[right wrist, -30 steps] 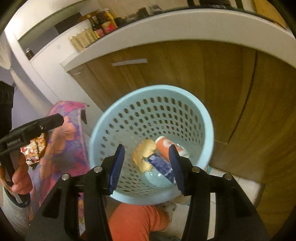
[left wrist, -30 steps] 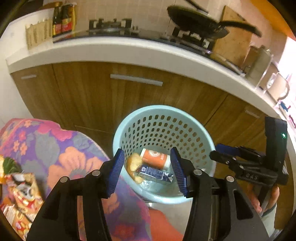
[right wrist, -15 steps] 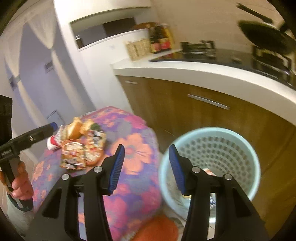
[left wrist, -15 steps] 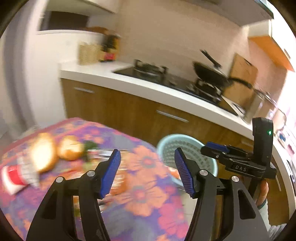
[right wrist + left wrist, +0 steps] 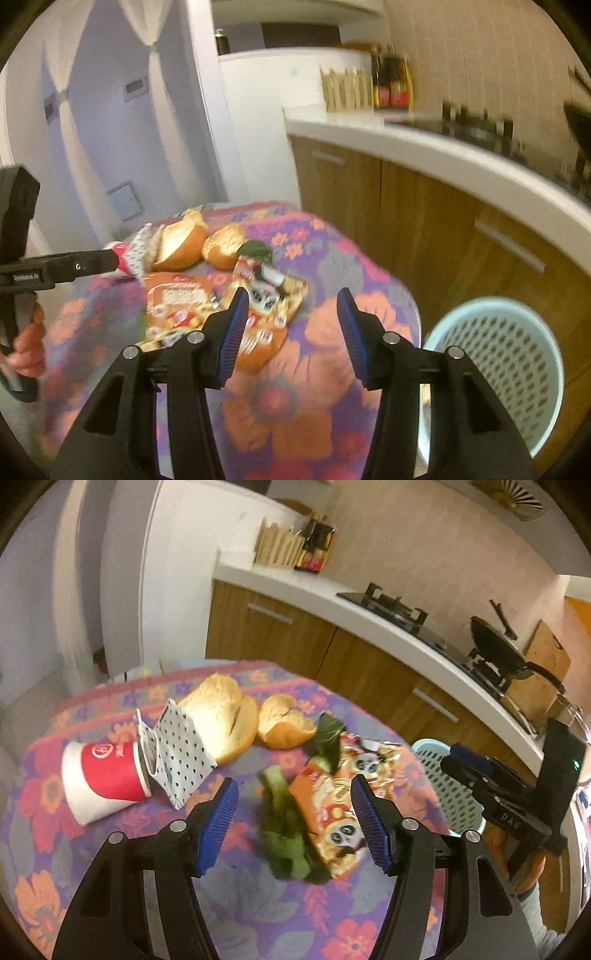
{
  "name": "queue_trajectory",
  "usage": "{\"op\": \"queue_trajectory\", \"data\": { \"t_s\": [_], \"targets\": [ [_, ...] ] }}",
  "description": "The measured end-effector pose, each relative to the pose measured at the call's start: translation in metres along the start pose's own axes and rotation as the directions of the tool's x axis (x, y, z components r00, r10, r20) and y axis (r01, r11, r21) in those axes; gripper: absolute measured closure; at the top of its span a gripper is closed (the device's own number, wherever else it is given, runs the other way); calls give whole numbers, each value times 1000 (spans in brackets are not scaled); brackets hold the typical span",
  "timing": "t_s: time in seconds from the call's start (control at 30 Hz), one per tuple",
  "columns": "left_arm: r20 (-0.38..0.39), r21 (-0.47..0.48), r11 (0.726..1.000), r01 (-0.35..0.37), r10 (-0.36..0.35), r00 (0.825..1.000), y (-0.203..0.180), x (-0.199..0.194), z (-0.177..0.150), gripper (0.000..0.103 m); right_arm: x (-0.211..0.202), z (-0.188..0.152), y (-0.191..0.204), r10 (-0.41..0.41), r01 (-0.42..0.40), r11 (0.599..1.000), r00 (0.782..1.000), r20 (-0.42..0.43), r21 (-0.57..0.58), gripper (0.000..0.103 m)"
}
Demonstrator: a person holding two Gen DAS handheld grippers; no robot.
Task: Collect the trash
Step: 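Grasp the orange snack bag with the left tool while the right tool grasps the panda bag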
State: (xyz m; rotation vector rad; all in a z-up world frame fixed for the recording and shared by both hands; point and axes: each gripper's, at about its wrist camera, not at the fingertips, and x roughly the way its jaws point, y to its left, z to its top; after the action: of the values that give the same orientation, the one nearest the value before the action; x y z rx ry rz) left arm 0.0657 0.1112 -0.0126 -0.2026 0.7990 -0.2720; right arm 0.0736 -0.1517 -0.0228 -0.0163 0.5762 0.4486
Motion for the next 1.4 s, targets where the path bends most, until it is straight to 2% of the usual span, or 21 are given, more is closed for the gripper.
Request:
{"op": "queue_trajectory", "data": {
  "t_s": [0.2, 0.33, 0.43, 0.57, 0.67, 0.73, 0.8, 0.9, 1.07, 1.2, 1.37, 1.4],
  "targets": [
    [-74, 46, 999, -29, 32, 997, -1, 34, -3, 42, 38, 0, 1, 5, -2, 999, 998, -69, 45, 57],
    [-99, 54, 999, -7, 12, 995, -4, 49, -5, 46, 56, 2, -1, -16, 23, 998, 994, -112, 64, 57],
    [-93, 65, 998, -6, 13, 996, -8, 53, -7, 53, 61, 3, -4, -29, 38, 996, 992, -121, 76, 57],
    [-63, 104, 993, -50, 57, 996, -15, 55, -10, 60, 66, 2, -6, -51, 63, 995, 989, -137, 81, 57],
    [-69, 102, 994, -47, 54, 996, -15, 58, -13, 71, 69, 2, -5, -73, 85, 994, 986, -150, 70, 57],
    [-76, 99, 994, -45, 52, 996, -14, 59, -14, 85, 71, 2, -5, -93, 105, 992, 983, -160, 69, 57],
    [-82, 91, 995, -28, 36, 996, -13, 60, -14, 92, 74, 1, -7, -91, 105, 992, 980, -176, 72, 57],
    [-58, 83, 997, 1, 4, 998, -13, 55, -14, 99, 75, 1, -7, -84, 99, 992, 980, -179, 75, 57],
    [21, 109, 993, 38, -40, 999, -20, 37, -13, 101, 79, 0, -8, -65, 82, 993, 979, -194, 80, 56],
    [80, 121, 988, 95, -105, 991, -23, 20, -13, 102, 85, 0, -9, -19, 40, 995, 975, -223, 89, 56],
    [133, 121, 984, 134, -150, 980, -23, 6, -12, 102, 94, -2, -14, 97, -59, 988, 957, -273, 145, 56],
    [137, 120, 983, 136, -152, 979, -23, 5, -11, 102, 94, -2, -14, 116, -77, 986, 954, -276, 149, 59]
  ]
}}
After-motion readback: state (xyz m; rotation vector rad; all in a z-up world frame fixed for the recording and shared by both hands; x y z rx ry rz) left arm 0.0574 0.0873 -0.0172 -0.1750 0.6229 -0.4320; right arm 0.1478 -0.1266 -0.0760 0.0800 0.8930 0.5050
